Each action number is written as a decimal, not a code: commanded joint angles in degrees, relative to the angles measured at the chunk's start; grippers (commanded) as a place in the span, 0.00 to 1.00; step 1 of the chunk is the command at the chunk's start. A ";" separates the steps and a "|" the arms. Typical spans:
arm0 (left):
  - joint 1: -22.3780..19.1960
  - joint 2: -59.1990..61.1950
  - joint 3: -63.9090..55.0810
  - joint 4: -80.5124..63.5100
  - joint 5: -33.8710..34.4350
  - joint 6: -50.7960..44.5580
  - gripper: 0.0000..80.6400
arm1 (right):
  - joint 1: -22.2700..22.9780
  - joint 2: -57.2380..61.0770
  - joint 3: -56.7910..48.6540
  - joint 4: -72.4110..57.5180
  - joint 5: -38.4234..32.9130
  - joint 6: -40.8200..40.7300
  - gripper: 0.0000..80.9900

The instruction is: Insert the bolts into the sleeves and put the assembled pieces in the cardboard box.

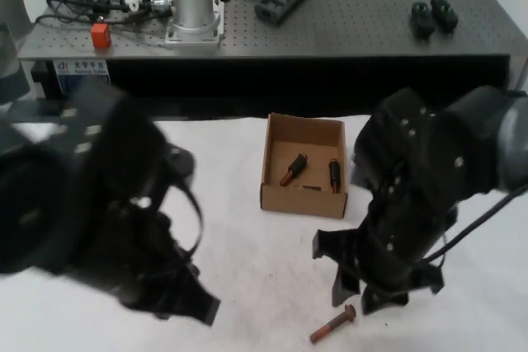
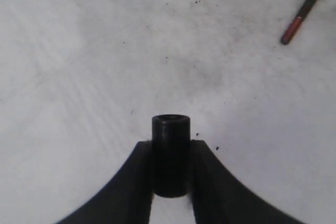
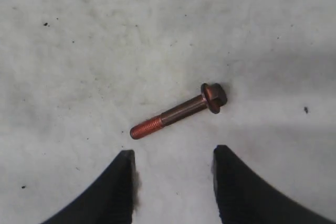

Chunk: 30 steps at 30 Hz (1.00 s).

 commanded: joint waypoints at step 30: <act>-0.01 -21.27 3.74 11.65 4.03 -3.65 0.01 | -1.93 7.42 0.06 -9.10 4.34 4.70 0.04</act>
